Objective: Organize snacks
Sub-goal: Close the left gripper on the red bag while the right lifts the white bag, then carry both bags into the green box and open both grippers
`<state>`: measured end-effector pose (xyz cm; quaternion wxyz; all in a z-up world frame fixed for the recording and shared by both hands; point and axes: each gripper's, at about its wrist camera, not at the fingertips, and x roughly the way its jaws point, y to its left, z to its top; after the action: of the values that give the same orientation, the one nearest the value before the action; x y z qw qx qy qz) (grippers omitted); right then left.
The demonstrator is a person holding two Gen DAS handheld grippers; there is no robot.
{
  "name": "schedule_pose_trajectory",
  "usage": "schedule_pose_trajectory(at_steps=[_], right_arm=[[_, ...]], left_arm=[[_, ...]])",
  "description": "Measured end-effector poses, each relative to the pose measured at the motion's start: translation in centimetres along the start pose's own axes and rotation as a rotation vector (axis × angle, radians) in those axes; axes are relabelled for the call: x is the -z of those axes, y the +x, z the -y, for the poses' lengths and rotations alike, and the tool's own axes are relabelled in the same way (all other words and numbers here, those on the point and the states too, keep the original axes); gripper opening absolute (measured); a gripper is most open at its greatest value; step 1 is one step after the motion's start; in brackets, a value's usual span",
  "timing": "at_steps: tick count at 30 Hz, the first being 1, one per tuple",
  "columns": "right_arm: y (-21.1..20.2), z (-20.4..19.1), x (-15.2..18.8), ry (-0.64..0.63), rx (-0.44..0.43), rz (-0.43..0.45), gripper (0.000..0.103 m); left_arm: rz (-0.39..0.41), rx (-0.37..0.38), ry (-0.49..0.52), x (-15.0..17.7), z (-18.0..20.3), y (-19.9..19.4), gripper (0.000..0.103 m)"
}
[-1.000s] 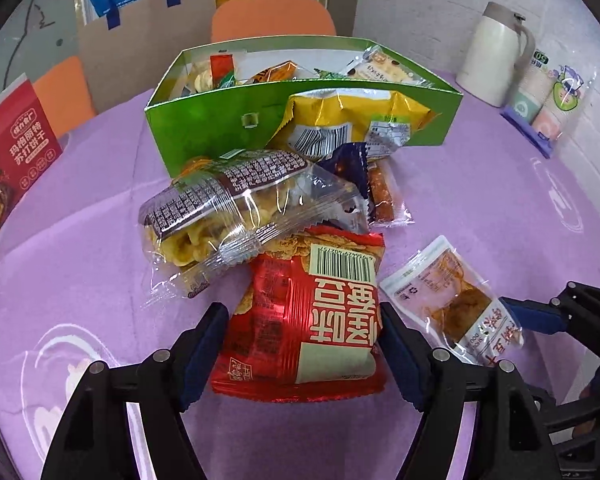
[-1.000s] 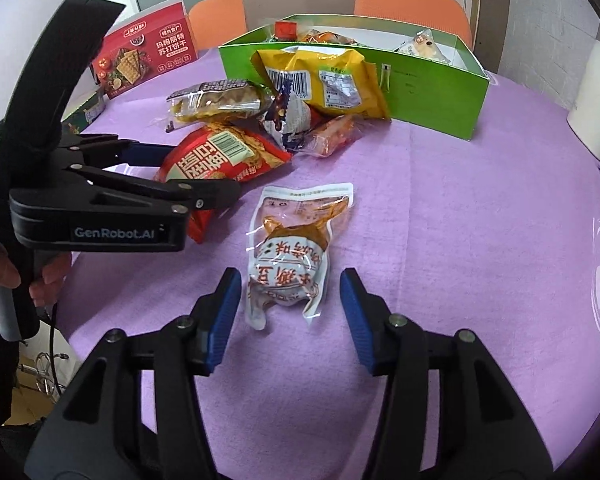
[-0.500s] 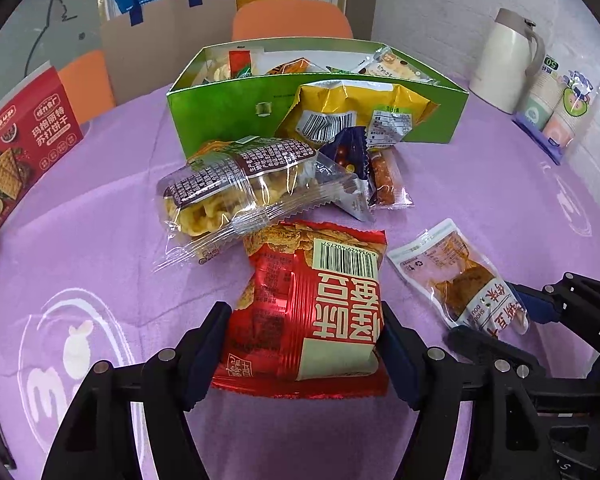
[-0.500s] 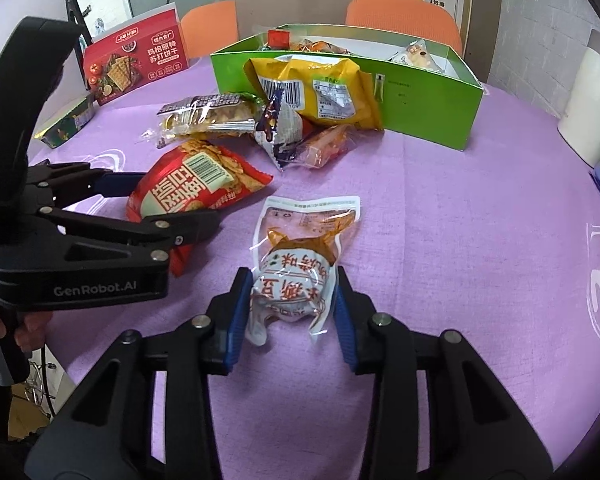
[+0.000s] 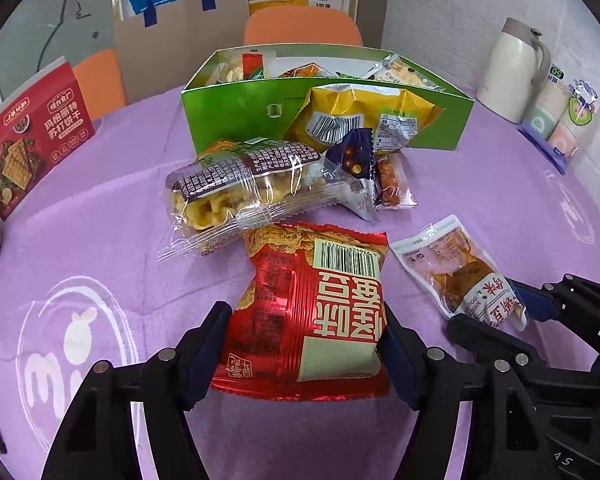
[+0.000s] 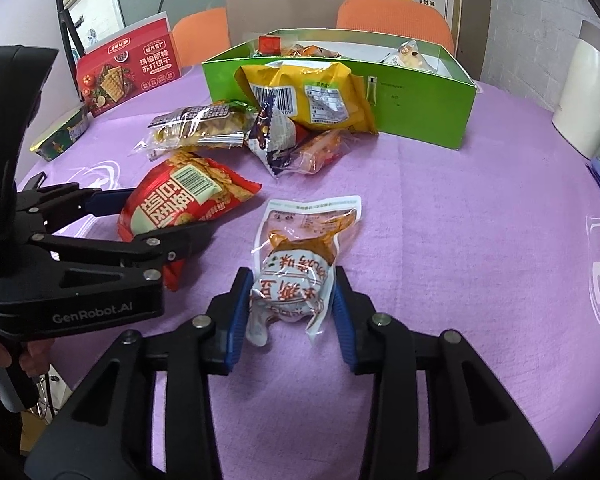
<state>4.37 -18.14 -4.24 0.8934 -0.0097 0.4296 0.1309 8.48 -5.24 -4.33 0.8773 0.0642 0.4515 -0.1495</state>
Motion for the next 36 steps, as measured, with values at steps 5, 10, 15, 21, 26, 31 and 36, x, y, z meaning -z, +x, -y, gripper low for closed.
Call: schedule_pose_trajectory(at_steps=[5, 10, 15, 21, 26, 31, 36], right_arm=[[-0.8, 0.7, 0.4, 0.044, -0.062, 0.003, 0.039], [-2.4, 1.4, 0.1, 0.052, -0.068, 0.041, 0.039], [-3.8, 1.8, -0.5, 0.060, -0.060, 0.084, 0.039], [-4.6, 2.3, -0.8, 0.075, -0.047, 0.109, 0.039], [-5.2, 2.7, -1.5, 0.072, -0.035, 0.127, 0.039], [-6.1, 2.8, -3.1, 0.055, -0.031, 0.168, 0.039], [-6.3, 2.8, -5.3, 0.034, -0.024, 0.204, 0.039]], left_arm=[[-0.008, 0.069, -0.032, 0.3, -0.6, -0.8, 0.066], [0.003, 0.128, -0.062, 0.6, -1.1, -2.5, 0.064], [0.065, 0.154, -0.044, 0.3, -0.8, -5.4, 0.063], [0.121, 0.149, -0.043, -0.8, -1.3, -7.5, 0.063], [0.159, 0.130, -0.042, -2.2, -1.6, -8.5, 0.063], [0.198, 0.114, -0.038, -4.3, -1.9, -9.0, 0.063], [0.224, 0.100, -0.034, -6.7, -2.0, -9.1, 0.063]])
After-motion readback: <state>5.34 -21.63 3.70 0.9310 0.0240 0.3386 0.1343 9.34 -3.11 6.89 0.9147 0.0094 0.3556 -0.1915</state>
